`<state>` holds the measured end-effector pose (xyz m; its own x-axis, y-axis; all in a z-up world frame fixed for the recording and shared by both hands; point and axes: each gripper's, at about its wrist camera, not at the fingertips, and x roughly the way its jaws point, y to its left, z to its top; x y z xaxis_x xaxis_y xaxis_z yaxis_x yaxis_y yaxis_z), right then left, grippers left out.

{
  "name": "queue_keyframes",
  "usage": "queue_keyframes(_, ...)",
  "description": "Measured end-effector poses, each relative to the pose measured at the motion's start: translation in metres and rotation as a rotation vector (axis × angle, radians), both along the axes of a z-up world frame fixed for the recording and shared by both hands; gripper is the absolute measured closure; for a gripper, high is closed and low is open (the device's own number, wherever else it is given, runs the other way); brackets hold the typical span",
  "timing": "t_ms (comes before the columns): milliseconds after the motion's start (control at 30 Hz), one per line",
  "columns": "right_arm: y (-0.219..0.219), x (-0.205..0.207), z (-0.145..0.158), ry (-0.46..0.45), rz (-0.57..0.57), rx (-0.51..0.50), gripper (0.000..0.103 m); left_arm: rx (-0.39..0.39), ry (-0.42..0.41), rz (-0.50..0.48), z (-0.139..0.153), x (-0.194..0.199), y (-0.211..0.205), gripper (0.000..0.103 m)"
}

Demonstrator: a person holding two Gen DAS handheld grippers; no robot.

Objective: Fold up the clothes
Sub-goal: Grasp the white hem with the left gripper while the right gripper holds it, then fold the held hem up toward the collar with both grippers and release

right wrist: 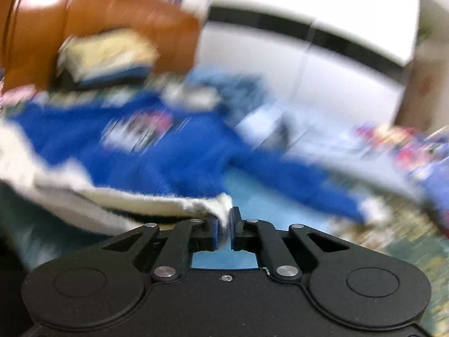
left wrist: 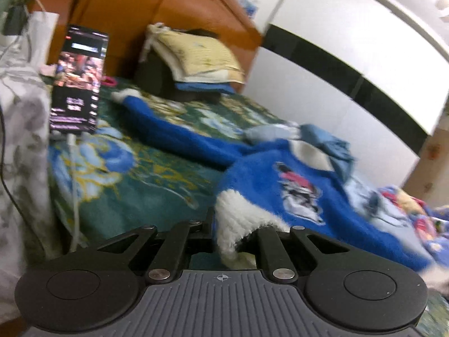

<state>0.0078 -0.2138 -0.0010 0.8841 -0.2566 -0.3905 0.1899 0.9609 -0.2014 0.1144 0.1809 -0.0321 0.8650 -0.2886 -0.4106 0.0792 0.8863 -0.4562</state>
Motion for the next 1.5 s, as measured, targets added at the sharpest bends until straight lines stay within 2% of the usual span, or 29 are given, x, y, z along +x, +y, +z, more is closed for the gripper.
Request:
queue_keyframes(67,-0.015,-0.012,0.020,-0.085,-0.054,-0.007,0.101,-0.002,-0.010,-0.013,-0.002,-0.010,-0.005,0.096)
queue_keyframes(133,-0.026,-0.018,0.025,-0.092,-0.074,0.009,0.101,0.014,-0.013,-0.015,-0.007,-0.018,-0.009,0.096)
queue_keyframes(267,-0.030,-0.020,-0.006,0.048,-0.055,0.013,0.101,0.045,0.048,-0.011,-0.029,-0.016,-0.008,0.096)
queue_keyframes(367,-0.037,-0.018,-0.037,0.153,-0.058,0.065,0.101,0.065,0.093,-0.018,-0.042,-0.013,-0.007,0.094)
queue_keyframes(433,-0.038,-0.019,-0.051,0.197,-0.059,0.086,0.101,0.095,0.099,-0.024,-0.044,-0.014,-0.008,0.088)
queue_keyframes(500,-0.037,-0.019,-0.060,0.231,-0.053,0.088,0.100,0.151,0.103,-0.022,-0.044,-0.016,-0.013,0.076)
queue_keyframes(567,-0.031,-0.022,-0.064,0.244,-0.037,0.073,0.099,0.217,0.098,-0.031,-0.041,-0.017,-0.020,0.076)
queue_keyframes(667,-0.025,-0.023,-0.064,0.249,-0.006,0.046,0.098,0.326,0.085,-0.049,-0.036,-0.017,-0.033,0.069)
queue_keyframes(767,-0.020,-0.024,-0.062,0.253,0.018,0.022,0.088,0.430,0.055,-0.065,-0.032,-0.017,-0.047,0.056)
queue_keyframes(833,-0.018,-0.024,-0.059,0.253,0.030,0.003,0.077,0.483,0.037,-0.077,-0.030,-0.015,-0.055,0.054)
queue_keyframes(967,-0.011,-0.022,-0.054,0.251,0.070,-0.026,0.070,0.583,-0.004,-0.094,-0.028,-0.014,-0.070,0.048)
queue_keyframes(1033,-0.005,-0.021,-0.050,0.246,0.102,-0.040,0.060,0.625,-0.033,-0.101,-0.026,-0.014,-0.076,0.045)
queue_keyframes(1100,0.003,-0.019,-0.048,0.240,0.141,-0.076,0.058,0.672,-0.071,-0.103,-0.024,-0.016,-0.082,0.037)
queue_keyframes(1167,0.012,-0.017,-0.047,0.233,0.179,-0.117,0.058,0.731,-0.113,-0.116,-0.023,-0.019,-0.089,0.037)
queue_keyframes(1233,0.019,-0.013,-0.048,0.231,0.206,-0.149,0.060,0.772,-0.143,-0.125,-0.024,-0.021,-0.096,0.039)
queue_keyframes(1300,0.023,-0.008,-0.048,0.231,0.228,-0.155,0.062,0.781,-0.170,-0.130,-0.024,-0.023,-0.099,0.048)
queue_keyframes(1333,0.023,-0.007,-0.048,0.228,0.233,-0.146,0.072,0.778,-0.186,-0.132,-0.023,-0.024,-0.100,0.053)
queue_keyframes(1367,0.023,-0.006,-0.047,0.223,0.235,-0.132,0.078,0.762,-0.197,-0.137,-0.022,-0.025,-0.099,0.069)
queue_keyframes(1400,0.022,-0.006,-0.046,0.216,0.231,-0.115,0.093,0.735,-0.199,-0.141,-0.021,-0.025,-0.098,0.081)
queue_keyframes(1433,0.020,-0.006,-0.045,0.211,0.224,-0.092,0.100,0.708,-0.202,-0.146,-0.020,-0.025,-0.097,0.086)
queue_keyframes(1467,0.018,-0.006,-0.044,0.208,0.216,-0.069,0.100,0.680,-0.203,-0.143,-0.019,-0.025,-0.095,0.099)
queue_keyframes(1500,0.014,-0.007,-0.042,0.197,0.204,-0.036,0.100,0.648,-0.203,-0.130,-0.016,-0.024,-0.091,0.099)
